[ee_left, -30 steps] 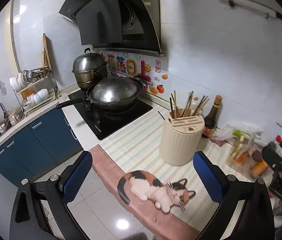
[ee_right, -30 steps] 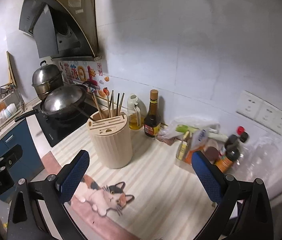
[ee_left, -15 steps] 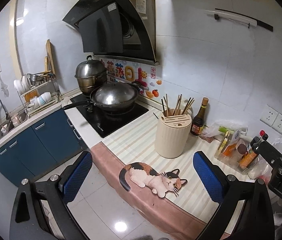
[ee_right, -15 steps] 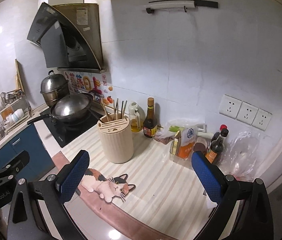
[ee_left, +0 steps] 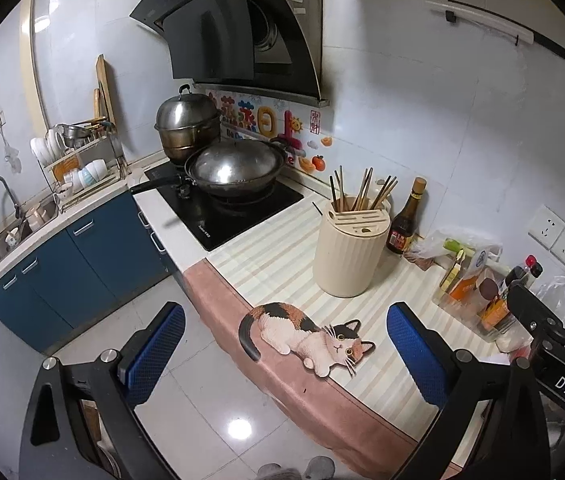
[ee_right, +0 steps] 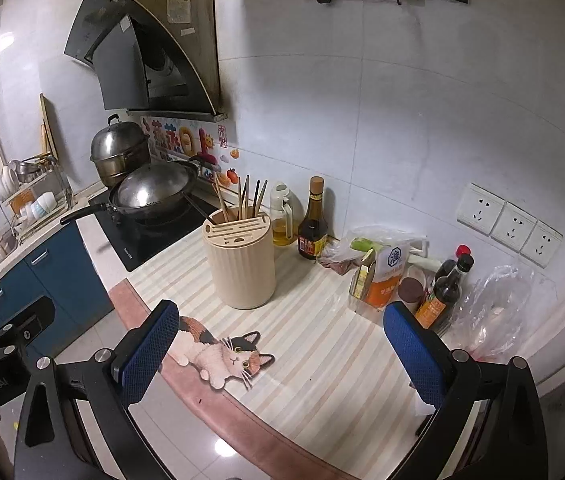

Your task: Organize utensils

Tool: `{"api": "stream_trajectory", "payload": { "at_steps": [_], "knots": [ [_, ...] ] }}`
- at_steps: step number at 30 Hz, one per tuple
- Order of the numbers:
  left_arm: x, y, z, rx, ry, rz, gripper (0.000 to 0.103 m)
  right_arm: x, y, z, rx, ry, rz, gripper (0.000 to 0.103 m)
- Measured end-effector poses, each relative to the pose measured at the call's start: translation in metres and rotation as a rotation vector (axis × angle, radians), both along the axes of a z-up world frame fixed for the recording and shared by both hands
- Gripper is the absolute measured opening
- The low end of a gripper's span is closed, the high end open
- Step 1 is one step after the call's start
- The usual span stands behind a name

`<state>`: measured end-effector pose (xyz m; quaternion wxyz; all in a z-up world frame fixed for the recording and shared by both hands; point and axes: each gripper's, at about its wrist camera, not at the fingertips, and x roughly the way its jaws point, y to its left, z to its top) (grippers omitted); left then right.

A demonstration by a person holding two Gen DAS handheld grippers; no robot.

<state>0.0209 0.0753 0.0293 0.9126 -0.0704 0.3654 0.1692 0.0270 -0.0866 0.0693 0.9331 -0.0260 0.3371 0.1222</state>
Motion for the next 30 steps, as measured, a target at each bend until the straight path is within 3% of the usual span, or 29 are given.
{"api": "stream_trajectory", "payload": {
  "at_steps": [30],
  "knots": [
    [0.02,-0.002,-0.004,0.007,0.019,-0.017,0.103,0.015,0.002,-0.002,-0.015,0.014,0.009,0.103]
  ]
}}
